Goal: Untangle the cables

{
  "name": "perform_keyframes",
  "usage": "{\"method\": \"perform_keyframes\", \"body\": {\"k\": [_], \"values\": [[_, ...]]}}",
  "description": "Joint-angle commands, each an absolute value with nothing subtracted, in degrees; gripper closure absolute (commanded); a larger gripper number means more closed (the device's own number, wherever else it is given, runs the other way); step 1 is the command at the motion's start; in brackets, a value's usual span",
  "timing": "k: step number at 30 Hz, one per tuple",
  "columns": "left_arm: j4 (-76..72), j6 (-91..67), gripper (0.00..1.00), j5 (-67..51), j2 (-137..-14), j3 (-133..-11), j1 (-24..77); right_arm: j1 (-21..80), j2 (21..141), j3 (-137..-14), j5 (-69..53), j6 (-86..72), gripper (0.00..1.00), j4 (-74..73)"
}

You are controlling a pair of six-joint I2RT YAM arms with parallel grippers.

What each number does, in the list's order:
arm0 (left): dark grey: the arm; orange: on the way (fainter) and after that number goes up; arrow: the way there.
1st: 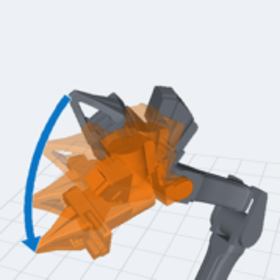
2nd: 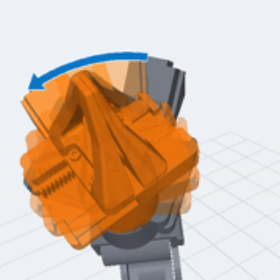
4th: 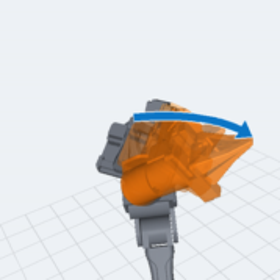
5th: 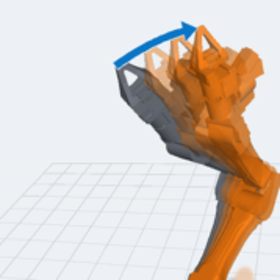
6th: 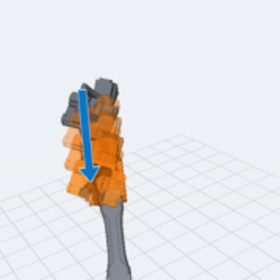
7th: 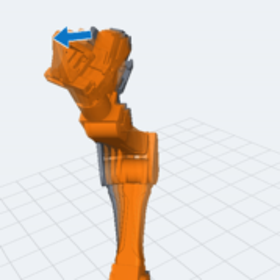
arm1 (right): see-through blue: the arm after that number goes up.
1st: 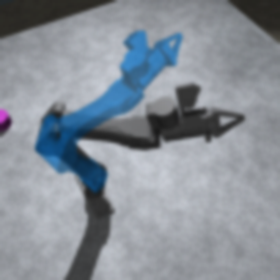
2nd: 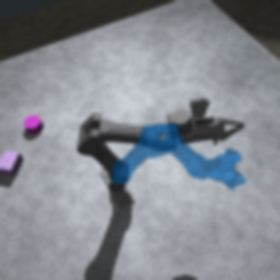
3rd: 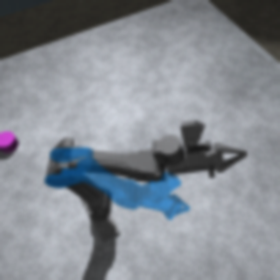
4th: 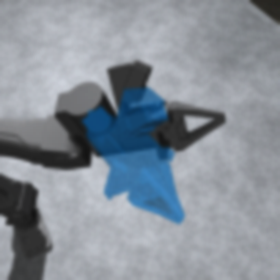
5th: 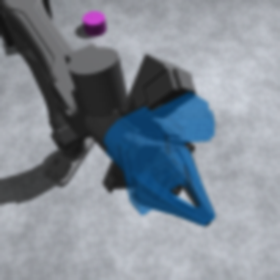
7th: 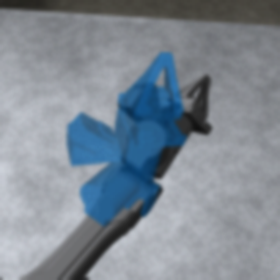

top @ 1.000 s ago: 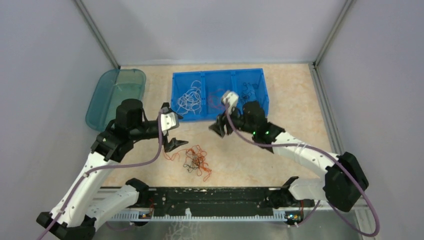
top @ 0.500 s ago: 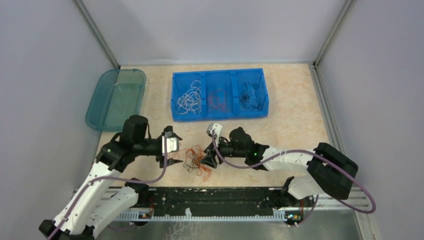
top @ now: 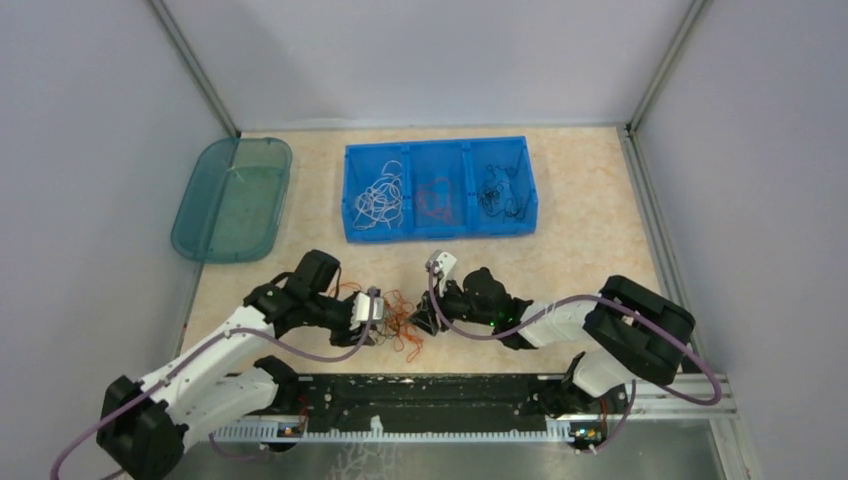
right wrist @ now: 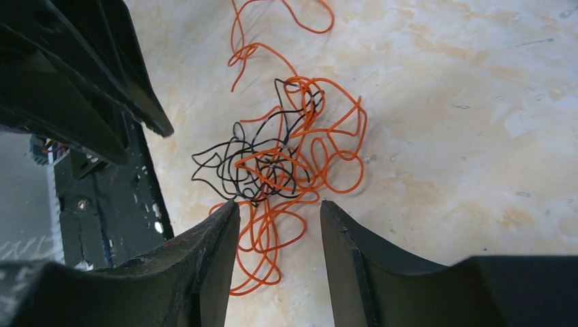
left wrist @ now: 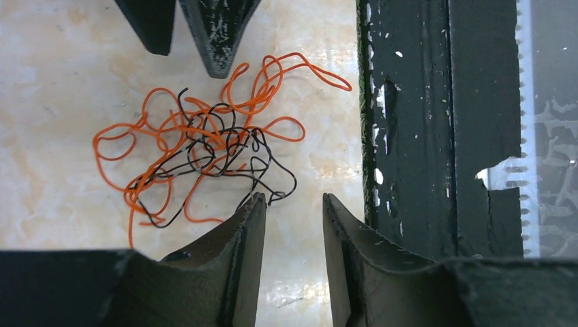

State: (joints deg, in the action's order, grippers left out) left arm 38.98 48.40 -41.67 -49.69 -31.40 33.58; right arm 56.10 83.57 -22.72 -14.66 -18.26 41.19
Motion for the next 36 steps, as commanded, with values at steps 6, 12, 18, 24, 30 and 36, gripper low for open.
{"method": "perform_keyframes", "body": {"k": [6,12,18,24,30,36], "values": [[27.6,41.7,0.59,-36.7,-58.5,-30.5,37.7,56.5,76.0,-20.6,-6.9,-17.9,0.54,45.1],[26.3,42.4,0.55,-34.1,-60.3,-30.0,39.0,56.5,72.5,-20.4,-6.2,-17.2,0.55,43.0],[25.3,43.4,0.52,-32.5,-62.4,-29.4,40.1,56.4,70.5,-19.6,-4.4,-16.4,0.56,41.5],[26.3,43.9,0.36,-33.3,-62.9,-29.9,40.5,56.3,69.4,-19.1,-3.2,-15.7,0.58,40.5],[25.5,43.1,0.34,-33.5,-63.0,-30.6,40.5,56.3,69.5,-19.8,-2.7,-14.9,0.6,39.8],[21.6,43.5,0.72,-29.5,-63.0,-29.1,40.6,56.2,68.1,-19.7,-1.9,-14.6,0.63,38.8]]}}
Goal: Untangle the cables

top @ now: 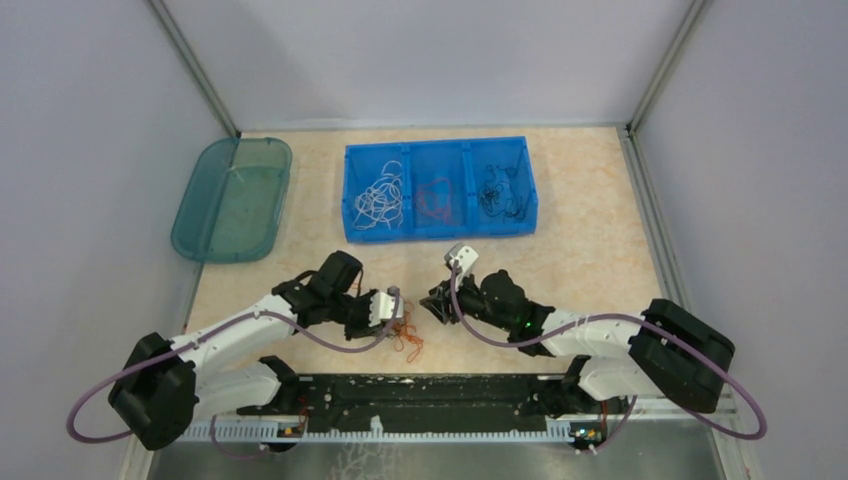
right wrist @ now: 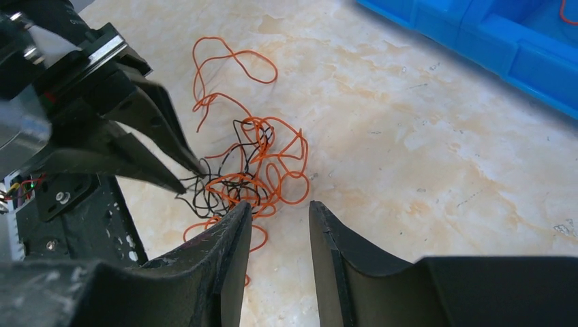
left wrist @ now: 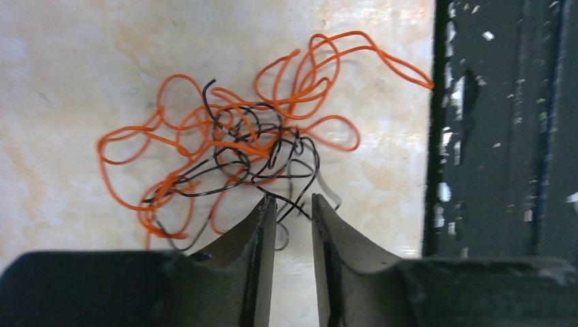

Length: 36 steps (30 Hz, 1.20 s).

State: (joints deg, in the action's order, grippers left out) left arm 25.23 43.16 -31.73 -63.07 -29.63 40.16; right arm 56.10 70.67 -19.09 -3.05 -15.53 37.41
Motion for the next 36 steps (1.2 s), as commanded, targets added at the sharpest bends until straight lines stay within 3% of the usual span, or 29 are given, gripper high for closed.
{"method": "perform_keyframes", "body": {"k": [1,3,6,13,20,36], "values": [[21.1,43.5,0.84,-28.8,-62.9,-29.4,40.6,56.1,67.7,-19.5,-1.7,-14.6,0.63,38.6],[22.3,43.8,1.0,-27.8,-62.5,-31.2,40.6,55.6,67.0,-19.2,-2.0,-14.8,0.63,38.9],[29.7,45.1,1.0,-28.8,-62.4,-37.6,40.6,54.8,67.0,-19.5,-3.6,-14.9,0.61,39.7],[49.9,49.1,1.0,-35.3,-60.0,-57.3,40.5,53.6,67.4,-21.6,-13.2,-12.4,0.42,45.4],[56.7,48.9,1.0,-38.1,-58.1,-66.6,40.5,53.6,64.7,-26.8,-21.0,-9.2,0.28,49.1],[60.5,49.5,1.0,-39.7,-62.0,-84.2,40.6,56.1,75.4,-37.6,-31.2,-17.1,0.29,60.8]]}}
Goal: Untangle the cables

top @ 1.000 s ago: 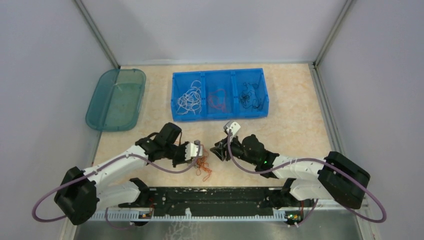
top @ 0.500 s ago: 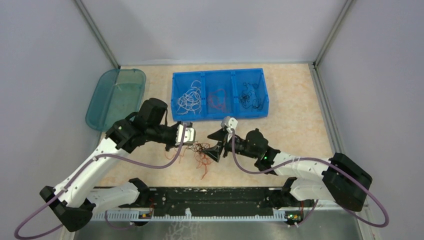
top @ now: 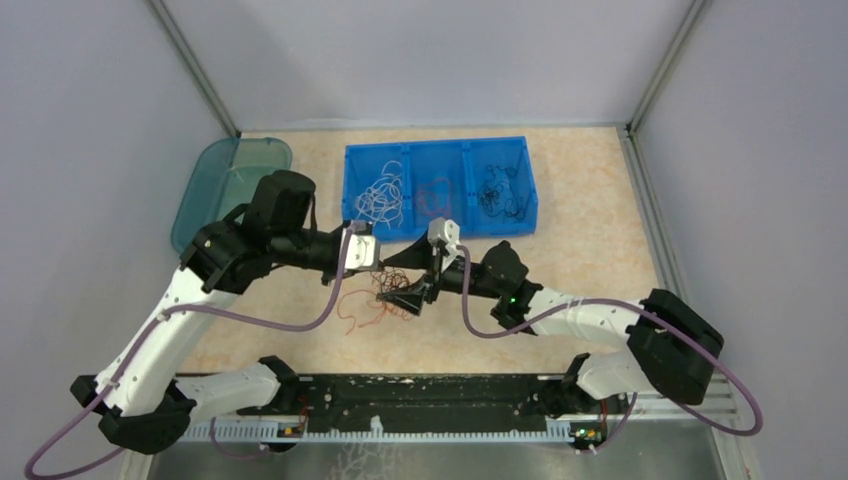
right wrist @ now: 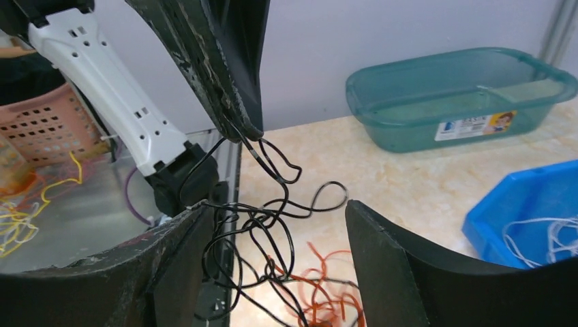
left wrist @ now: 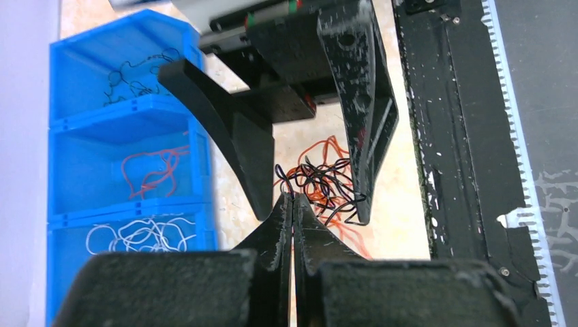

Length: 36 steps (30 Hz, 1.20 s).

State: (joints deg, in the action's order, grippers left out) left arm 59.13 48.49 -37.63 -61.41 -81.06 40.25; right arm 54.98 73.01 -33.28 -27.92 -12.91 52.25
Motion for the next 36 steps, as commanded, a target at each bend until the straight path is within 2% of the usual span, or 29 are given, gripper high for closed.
{"method": "perform_keyframes", "body": {"k": [1,17,23,27,31,36], "values": [[60.5,49.6,1.0,-39.6,-62.2,-84.9,40.6,56.3,76.1,-37.9,-31.3,-17.8,0.29,61.8],[54.8,53.4,1.0,-33.9,-62.0,-99.1,40.6,57.1,83.4,-31.3,-27.7,-21.8,0.33,70.7],[44.2,55.7,1.0,-28.2,-59.6,-98.9,40.6,57.1,85.7,-26.5,-24.6,-22.2,0.35,74.1],[43.1,55.1,1.0,-28.7,-60.2,-101.4,40.6,57.1,86.3,-26.0,-22.6,-22.3,0.35,74.3],[44.2,54.5,1.0,-29.9,-59.8,-101.3,40.6,56.0,78.2,-26.5,-19.8,-19.2,0.33,66.8],[44.2,55.0,1.0,-30.1,-59.5,-101.9,40.6,54.5,67.9,-32.0,-19.0,-11.9,0.28,45.4]]}}
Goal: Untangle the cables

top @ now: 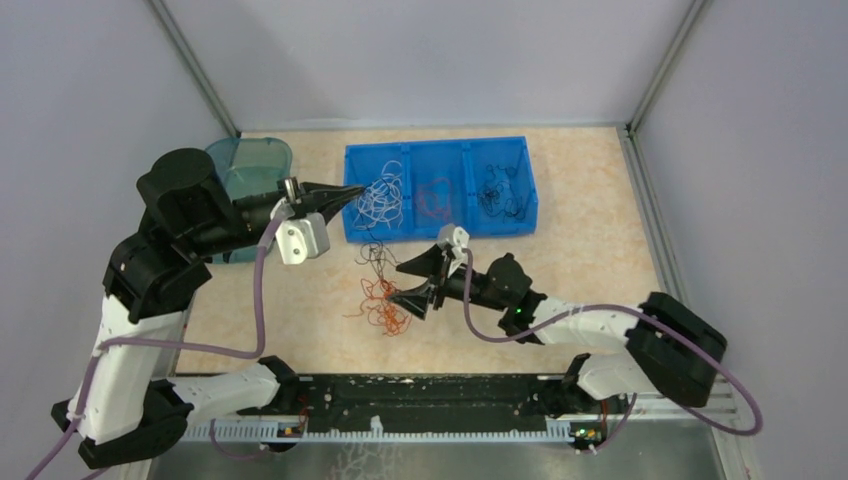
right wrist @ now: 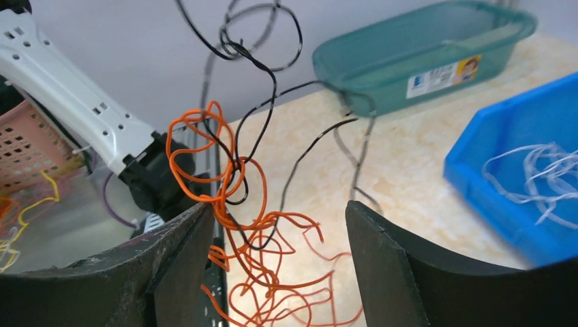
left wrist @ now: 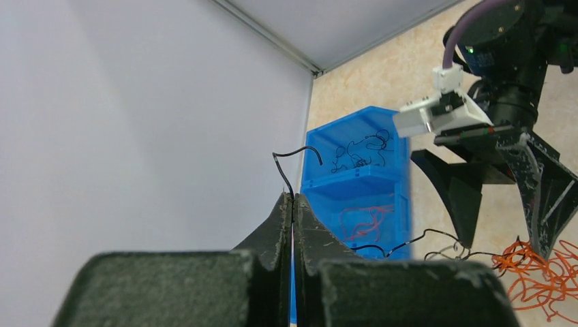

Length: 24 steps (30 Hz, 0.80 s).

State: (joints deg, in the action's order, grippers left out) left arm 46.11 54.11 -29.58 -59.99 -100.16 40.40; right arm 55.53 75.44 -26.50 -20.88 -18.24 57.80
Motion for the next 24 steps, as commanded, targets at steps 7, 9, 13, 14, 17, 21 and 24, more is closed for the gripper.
{"method": "perform_keyframes", "body": {"k": [7,9,13,14,17,21,24], "values": [[44.2,54.3,1.0,-31.8,-59.5,-102.2,40.6,54.0,63.7,-39.8,-20.9,-8.1,0.25,37.4],[44.2,54.1,1.0,-32.3,-59.6,-102.2,40.6,54.3,66.3,-42.2,-22.1,-9.2,0.23,39.2],[44.1,54.2,1.0,-32.4,-60.0,-102.5,40.6,56.3,74.1,-46.6,-22.4,-9.6,0.21,41.9],[43.7,54.2,1.0,-32.4,-60.0,-102.6,40.6,56.9,76.0,-47.2,-21.5,-9.6,0.21,42.7],[42.3,53.6,1.0,-32.6,-60.4,-103.1,40.6,57.5,81.8,-48.9,-17.4,-10.1,0.22,45.0],[42.2,53.0,1.0,-33.2,-61.2,-105.7,40.6,57.6,87.4,-48.9,-14.2,-10.3,0.32,48.3],[42.2,53.3,1.0,-33.1,-61.8,-108.0,40.6,57.6,89.6,-47.1,-14.9,-11.7,0.37,50.6]]}}
